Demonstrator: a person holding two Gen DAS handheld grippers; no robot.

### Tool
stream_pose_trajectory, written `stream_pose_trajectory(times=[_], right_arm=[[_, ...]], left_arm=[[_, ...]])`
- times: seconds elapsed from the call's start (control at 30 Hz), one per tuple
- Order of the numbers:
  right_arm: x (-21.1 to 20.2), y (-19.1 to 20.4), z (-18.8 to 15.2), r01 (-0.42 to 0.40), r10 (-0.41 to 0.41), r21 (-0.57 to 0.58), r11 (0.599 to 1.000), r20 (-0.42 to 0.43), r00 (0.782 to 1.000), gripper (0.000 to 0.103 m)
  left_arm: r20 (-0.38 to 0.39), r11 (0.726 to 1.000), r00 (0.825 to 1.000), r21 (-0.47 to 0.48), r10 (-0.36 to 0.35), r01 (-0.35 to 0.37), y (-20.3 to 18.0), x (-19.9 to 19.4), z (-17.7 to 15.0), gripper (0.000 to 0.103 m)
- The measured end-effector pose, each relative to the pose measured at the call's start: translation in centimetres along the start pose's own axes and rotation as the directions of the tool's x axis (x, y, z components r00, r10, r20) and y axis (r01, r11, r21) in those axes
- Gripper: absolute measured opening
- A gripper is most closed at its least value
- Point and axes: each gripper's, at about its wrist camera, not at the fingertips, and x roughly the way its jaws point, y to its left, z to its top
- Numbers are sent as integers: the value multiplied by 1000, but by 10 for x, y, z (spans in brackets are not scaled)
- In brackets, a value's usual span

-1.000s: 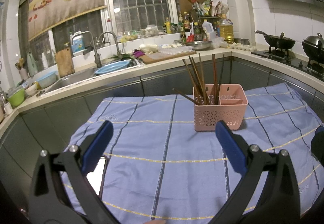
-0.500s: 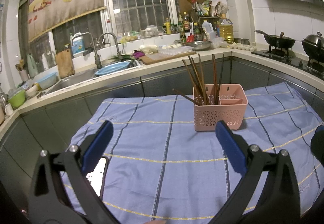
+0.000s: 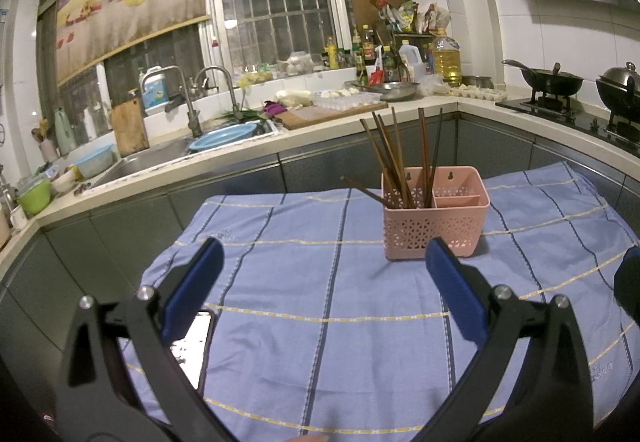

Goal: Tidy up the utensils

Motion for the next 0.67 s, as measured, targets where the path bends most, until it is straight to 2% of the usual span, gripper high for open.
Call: stream_pose_trajectory(times=[0.33,0.67], right_arm=[[0,0,-1,0,0,0,1000,1,1000,93],[4,-4,-1,3,-3,1,1000,8,1000,93]], left_arm=[[37,1000,999,17,-2,2,2,-5,1,97],[12,1000,1000,17,-23,23,4,1,1,97]])
